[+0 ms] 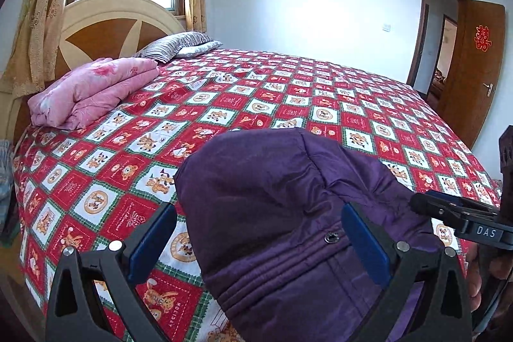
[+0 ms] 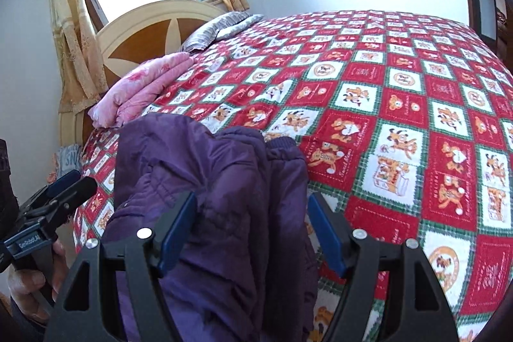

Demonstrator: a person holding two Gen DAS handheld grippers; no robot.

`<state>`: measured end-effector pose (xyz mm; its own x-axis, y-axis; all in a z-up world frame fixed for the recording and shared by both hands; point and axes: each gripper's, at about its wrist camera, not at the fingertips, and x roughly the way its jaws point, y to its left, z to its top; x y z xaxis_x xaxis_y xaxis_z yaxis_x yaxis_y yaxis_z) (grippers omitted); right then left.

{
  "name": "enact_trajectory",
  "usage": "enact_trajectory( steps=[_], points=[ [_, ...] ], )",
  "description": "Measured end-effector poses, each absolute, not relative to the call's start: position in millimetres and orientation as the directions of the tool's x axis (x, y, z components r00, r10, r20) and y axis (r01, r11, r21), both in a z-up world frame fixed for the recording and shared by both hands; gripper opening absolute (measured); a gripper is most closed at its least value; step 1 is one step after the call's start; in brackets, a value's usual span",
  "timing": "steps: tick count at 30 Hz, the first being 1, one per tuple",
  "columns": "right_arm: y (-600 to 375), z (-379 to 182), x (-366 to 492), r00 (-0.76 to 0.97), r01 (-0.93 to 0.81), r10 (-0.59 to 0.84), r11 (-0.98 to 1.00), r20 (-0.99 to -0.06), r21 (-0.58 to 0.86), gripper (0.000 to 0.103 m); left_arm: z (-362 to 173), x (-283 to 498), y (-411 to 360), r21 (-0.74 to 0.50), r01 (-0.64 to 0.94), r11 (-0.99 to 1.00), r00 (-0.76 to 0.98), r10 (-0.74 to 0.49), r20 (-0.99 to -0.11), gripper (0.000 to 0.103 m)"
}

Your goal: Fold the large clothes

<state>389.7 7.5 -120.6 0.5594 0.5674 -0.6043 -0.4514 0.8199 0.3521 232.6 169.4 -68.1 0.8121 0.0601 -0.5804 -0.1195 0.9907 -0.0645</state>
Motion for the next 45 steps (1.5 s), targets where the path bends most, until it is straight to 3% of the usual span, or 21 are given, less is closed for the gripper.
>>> enact_trajectory(
  steps=[3, 7, 17, 45],
  points=[
    [-1.8, -109.5, 368.3, 0.610, -0.440, 0.543, 0.838, -0.577, 0.323, 0.074, -56.8, 214.8, 166.2, -0.045, -0.126, 0.991, 0.836, 0.081, -0.543, 0.102],
    [-5.7, -94.9, 338.7, 0.654, -0.451, 0.538, 0.842, -0.532, 0.297, 0.084, -42.9, 192.1, 163.2, -0.038, -0.119, 0.992, 0.862, 0.084, -0.500, 0.102],
    [-6.6, -75.4, 291.8, 0.700, -0.484, 0.546, 0.837, -0.460, 0.255, 0.088, -23.7, 146.6, 152.1, -0.043, -0.088, 0.995, 0.898, 0.061, -0.436, 0.102],
    [-1.8, -72.1, 267.0, 0.709, -0.501, 0.549, 0.834, -0.443, 0.232, 0.089, -18.6, 125.4, 146.9, -0.062, -0.071, 0.996, 0.912, 0.039, -0.409, 0.102]
  ],
)
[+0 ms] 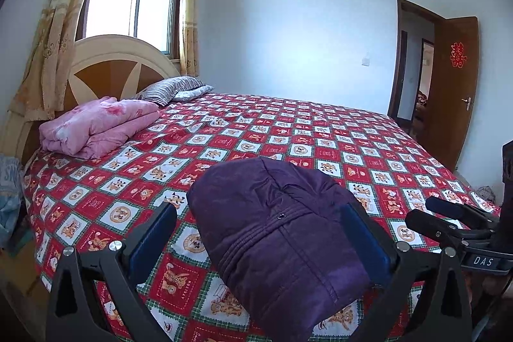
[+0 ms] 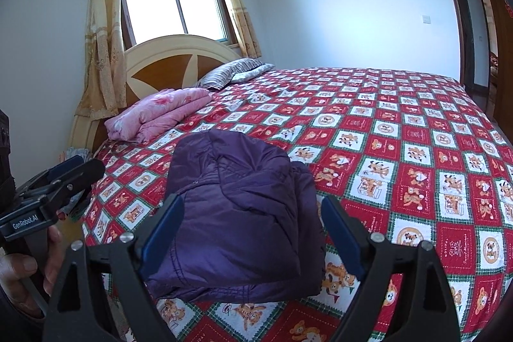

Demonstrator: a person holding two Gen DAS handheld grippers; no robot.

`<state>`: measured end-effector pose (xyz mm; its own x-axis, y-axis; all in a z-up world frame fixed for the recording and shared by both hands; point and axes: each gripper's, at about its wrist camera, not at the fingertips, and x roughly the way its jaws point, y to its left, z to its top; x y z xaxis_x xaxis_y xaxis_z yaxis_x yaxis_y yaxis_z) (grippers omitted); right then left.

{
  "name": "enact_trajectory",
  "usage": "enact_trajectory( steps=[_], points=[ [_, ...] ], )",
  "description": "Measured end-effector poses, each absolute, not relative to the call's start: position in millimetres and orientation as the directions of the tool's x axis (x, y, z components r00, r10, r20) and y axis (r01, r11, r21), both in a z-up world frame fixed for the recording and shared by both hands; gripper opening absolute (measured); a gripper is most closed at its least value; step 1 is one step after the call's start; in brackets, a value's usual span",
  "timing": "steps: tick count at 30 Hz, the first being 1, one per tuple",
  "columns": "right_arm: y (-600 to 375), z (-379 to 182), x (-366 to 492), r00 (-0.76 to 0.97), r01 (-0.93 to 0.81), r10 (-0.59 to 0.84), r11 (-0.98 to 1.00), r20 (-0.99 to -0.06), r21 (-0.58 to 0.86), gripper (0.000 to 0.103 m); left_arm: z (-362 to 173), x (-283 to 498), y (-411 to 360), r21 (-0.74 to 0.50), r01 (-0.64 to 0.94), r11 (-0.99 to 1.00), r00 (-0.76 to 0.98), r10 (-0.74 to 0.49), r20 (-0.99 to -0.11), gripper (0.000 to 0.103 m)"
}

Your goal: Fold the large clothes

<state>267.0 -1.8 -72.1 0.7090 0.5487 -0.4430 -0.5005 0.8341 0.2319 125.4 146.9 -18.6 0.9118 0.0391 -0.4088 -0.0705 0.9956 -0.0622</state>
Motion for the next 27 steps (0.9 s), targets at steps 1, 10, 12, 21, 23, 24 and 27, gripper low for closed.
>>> enact_trajectory(
  steps=[1, 10, 12, 21, 23, 24, 27],
  points=[
    [-1.8, -72.4, 266.9, 0.708, -0.500, 0.549, 0.834, -0.443, 0.234, 0.089, -18.5, 125.6, 146.9, -0.063, -0.068, 0.996, 0.912, 0.037, -0.409, 0.102],
    [-0.5, -74.0, 264.8, 0.706, -0.500, 0.551, 0.833, -0.445, 0.238, 0.090, -18.4, 127.2, 146.7, -0.062, -0.068, 0.996, 0.910, 0.037, -0.413, 0.102],
    [0.4, -74.4, 265.1, 0.707, -0.498, 0.550, 0.834, -0.445, 0.239, 0.090, -18.7, 128.2, 146.2, -0.060, -0.066, 0.996, 0.909, 0.035, -0.415, 0.102],
    [-0.2, -74.3, 264.9, 0.707, -0.498, 0.550, 0.833, -0.445, 0.239, 0.090, -19.2, 132.4, 142.9, -0.027, -0.081, 0.996, 0.901, 0.062, -0.429, 0.102],
    [-0.8, -74.0, 265.2, 0.706, -0.499, 0.551, 0.833, -0.445, 0.238, 0.090, -19.1, 133.1, 141.0, -0.015, -0.081, 0.997, 0.899, 0.067, -0.432, 0.102],
    [-0.4, -74.2, 264.8, 0.707, -0.500, 0.550, 0.833, -0.445, 0.237, 0.090, -19.0, 132.6, 140.3, -0.010, -0.084, 0.996, 0.900, 0.071, -0.431, 0.102],
    [-0.4, -74.3, 265.0, 0.705, -0.500, 0.551, 0.833, -0.447, 0.237, 0.090, -18.0, 132.1, 137.4, 0.004, -0.076, 0.997, 0.901, 0.070, -0.427, 0.102]
  ],
)
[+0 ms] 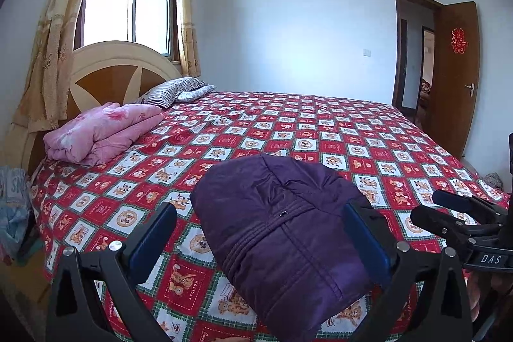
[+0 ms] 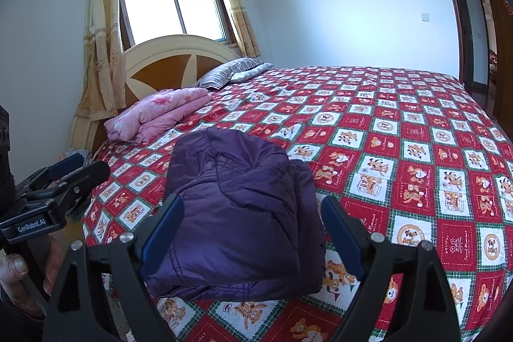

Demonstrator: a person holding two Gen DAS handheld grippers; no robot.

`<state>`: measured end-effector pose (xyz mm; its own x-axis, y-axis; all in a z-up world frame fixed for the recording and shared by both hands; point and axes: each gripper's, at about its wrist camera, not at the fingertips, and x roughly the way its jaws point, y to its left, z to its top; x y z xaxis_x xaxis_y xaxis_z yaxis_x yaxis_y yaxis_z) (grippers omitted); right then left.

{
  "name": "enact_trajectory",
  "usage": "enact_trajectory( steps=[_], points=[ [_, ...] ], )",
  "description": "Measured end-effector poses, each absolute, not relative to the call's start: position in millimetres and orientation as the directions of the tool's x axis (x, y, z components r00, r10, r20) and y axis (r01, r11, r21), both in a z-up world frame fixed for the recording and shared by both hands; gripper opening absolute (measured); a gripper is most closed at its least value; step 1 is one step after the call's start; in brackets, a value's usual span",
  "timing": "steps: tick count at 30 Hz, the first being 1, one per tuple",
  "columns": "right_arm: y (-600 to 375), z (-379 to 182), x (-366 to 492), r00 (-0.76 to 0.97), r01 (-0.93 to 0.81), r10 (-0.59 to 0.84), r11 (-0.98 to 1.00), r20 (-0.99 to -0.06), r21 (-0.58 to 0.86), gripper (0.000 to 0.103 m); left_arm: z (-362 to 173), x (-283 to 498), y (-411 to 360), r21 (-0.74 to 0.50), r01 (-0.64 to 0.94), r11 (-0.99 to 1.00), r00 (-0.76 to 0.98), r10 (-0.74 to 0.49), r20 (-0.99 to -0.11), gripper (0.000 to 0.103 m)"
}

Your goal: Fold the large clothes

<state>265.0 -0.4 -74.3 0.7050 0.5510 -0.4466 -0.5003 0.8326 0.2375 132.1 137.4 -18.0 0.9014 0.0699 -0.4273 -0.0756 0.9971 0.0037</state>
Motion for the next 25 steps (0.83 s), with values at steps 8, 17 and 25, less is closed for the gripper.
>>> enact_trajectory(
  steps=[8, 17, 25],
  points=[
    [-0.7, -74.5, 265.2, 0.705, -0.500, 0.552, 0.832, -0.446, 0.239, 0.090, -18.1, 132.1, 132.8, 0.036, -0.079, 0.996, 0.903, 0.087, -0.421, 0.102],
    [1.2, -74.3, 264.2, 0.698, -0.504, 0.555, 0.830, -0.454, 0.239, 0.090, -19.2, 133.8, 131.1, 0.042, -0.069, 0.997, 0.904, 0.081, -0.421, 0.102],
    [2.9, -74.4, 263.3, 0.696, -0.506, 0.554, 0.830, -0.456, 0.235, 0.090, -22.2, 131.6, 120.7, 0.077, -0.017, 0.997, 0.915, 0.047, -0.400, 0.102]
  ],
)
